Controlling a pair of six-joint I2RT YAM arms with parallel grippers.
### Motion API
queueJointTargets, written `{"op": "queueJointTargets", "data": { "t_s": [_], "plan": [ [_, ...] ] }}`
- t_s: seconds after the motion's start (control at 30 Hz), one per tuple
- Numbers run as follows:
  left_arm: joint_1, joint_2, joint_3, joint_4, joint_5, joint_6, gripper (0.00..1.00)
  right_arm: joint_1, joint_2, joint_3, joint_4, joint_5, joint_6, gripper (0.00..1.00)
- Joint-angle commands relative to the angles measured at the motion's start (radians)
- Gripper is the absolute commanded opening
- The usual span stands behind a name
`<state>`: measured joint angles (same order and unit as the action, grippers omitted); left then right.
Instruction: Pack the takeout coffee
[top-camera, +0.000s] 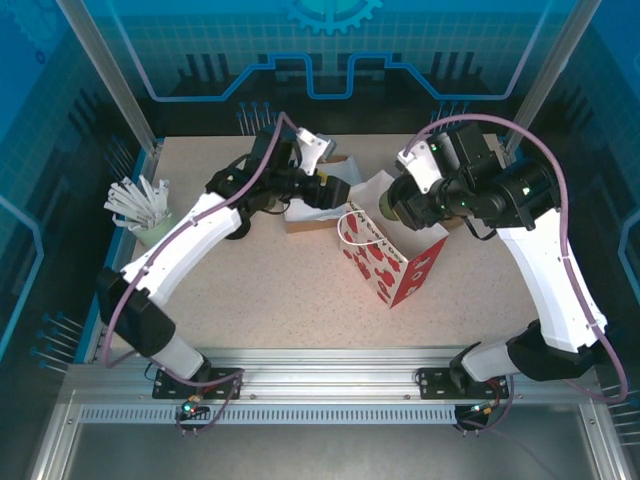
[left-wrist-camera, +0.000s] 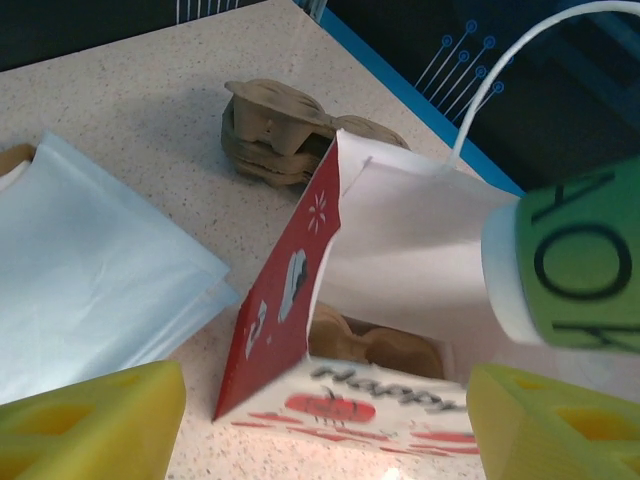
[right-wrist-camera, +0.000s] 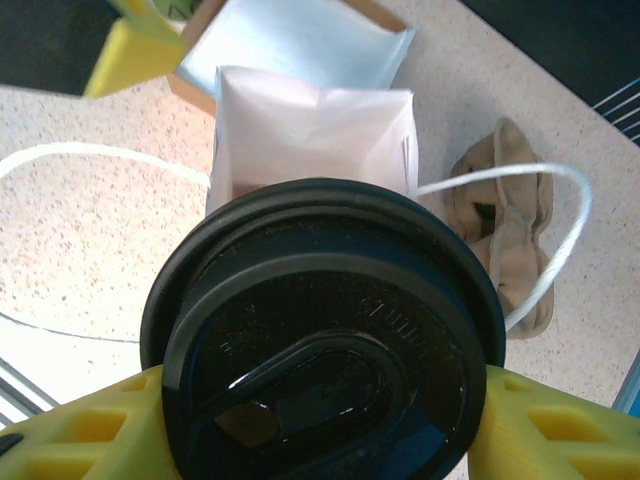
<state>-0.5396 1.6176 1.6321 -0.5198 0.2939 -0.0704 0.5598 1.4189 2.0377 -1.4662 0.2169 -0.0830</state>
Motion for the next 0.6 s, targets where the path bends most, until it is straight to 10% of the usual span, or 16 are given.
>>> {"op": "queueJointTargets", "data": {
  "t_s": [0.0, 0.57],
  "plan": [
    [-0.006, 0.084, 0.105, -0.080, 0.048, 0.078, 0.74, -0.015, 0.006, -0.026, -0.046, 0.021, 0.006, 0.40],
    [-0.039, 0.376, 0.469, -0.269, 0.119, 0.142, 0.47, -0.045, 0.065, -0.109, -0.073, 0.001, -0.020, 0.40]
  ]
}}
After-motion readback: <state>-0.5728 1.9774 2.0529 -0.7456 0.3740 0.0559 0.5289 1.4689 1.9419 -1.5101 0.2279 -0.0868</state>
